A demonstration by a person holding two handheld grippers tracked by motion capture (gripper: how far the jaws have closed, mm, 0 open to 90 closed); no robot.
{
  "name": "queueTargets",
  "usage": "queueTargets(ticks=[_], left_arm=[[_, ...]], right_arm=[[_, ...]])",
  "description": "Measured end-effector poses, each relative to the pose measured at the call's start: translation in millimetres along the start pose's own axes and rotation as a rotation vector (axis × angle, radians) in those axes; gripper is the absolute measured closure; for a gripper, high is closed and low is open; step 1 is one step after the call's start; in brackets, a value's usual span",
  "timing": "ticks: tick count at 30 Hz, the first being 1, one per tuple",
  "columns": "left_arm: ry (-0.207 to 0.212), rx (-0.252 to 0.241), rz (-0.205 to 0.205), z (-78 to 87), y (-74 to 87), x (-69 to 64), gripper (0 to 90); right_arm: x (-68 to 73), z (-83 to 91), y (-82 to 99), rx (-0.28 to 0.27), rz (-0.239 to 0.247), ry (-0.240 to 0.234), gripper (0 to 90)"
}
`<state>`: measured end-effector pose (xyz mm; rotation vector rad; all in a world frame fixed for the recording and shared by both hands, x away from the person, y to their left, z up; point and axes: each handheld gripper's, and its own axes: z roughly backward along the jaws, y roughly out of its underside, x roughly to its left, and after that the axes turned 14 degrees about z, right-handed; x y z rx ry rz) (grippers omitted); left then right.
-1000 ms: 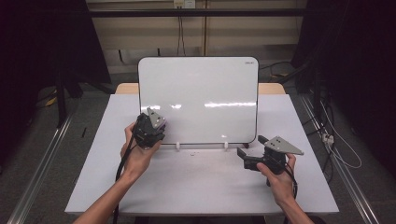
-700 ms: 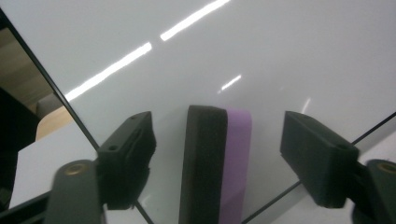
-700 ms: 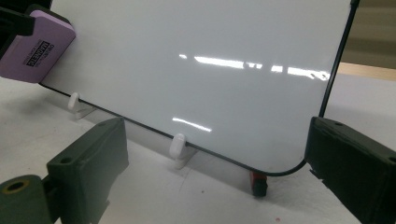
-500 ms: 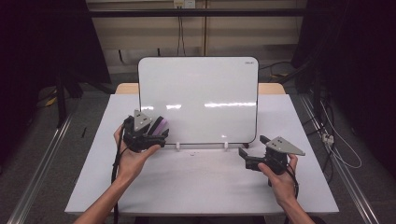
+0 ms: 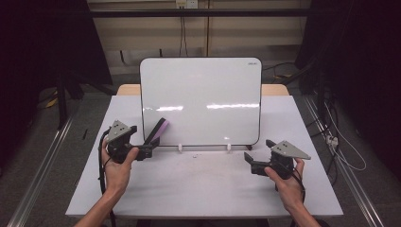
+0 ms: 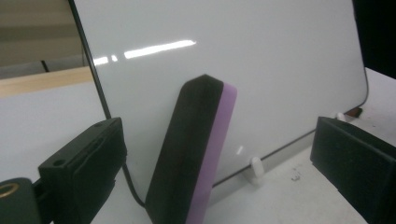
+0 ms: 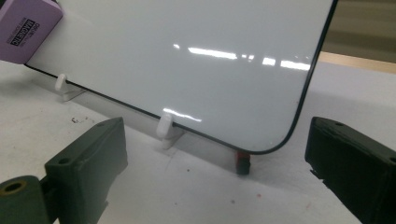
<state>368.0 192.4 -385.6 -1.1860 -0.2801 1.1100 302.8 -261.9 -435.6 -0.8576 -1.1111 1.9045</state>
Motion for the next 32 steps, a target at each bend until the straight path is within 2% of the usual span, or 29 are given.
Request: queueTargets(ticks=[3,5,8,10,12,15,18,21,24,26,28,30,32], left_arm=[[0.032,0.003,0.051,5.0,5.3,5.3,3.9],[0.002,0.007,0.029,8.6,8.4,5.6,4.8],[-0.016,0.006,0.011,15.5,14.6,7.3,5.3],[-0.042,0.010,-0.007,19.2,20.4,8.7,5.3],[-0.063,0.011,0.004,22.4,27.4,10.2,5.4],[-0.089,0.026,-0.013,27.6,34.9,10.8,5.3],[-0.123,0.016,-0.032,33.4,45.4,8.5,5.4],[-0.118,0.026,-0.031,36.4,54.1,6.2,5.3],[-0.123,-0.002,-0.032,39.9,61.8,4.3,5.4],[-0.125,-0.004,-0.030,44.7,65.0,4.8,5.2],[-0.141,-0.024,-0.048,47.6,66.6,6.0,5.0],[-0.138,-0.029,-0.022,47.7,66.2,6.5,4.9],[-0.132,-0.026,-0.033,46.9,66.0,6.4,4.8]], right_arm=[[-2.8,2.9,2.5,0.008,-0.001,0.012,5.6],[-4.0,5.1,4.1,0.015,-0.004,0.017,5.7],[-6.4,9.1,7.3,0.017,-0.007,0.026,5.7],[-7.8,11.1,9.6,0.025,-0.011,0.030,5.7],[-9.0,13.2,11.6,0.029,-0.011,0.035,5.7],[-9.9,16.2,14.3,0.037,-0.015,0.037,5.7],[-10.0,19.8,17.9,0.033,-0.026,0.041,5.8],[-10.0,21.7,19.9,0.029,-0.034,0.044,5.8],[-9.4,22.1,22.1,0.027,-0.038,0.041,5.9],[-9.3,25.0,22.6,0.017,-0.043,0.043,6.0],[-10.0,27.2,22.6,0.010,-0.045,0.047,6.1],[-9.9,26.9,23.5,0.016,-0.047,0.048,6.4],[-9.2,25.9,23.3,0.019,-0.041,0.046,6.4]])
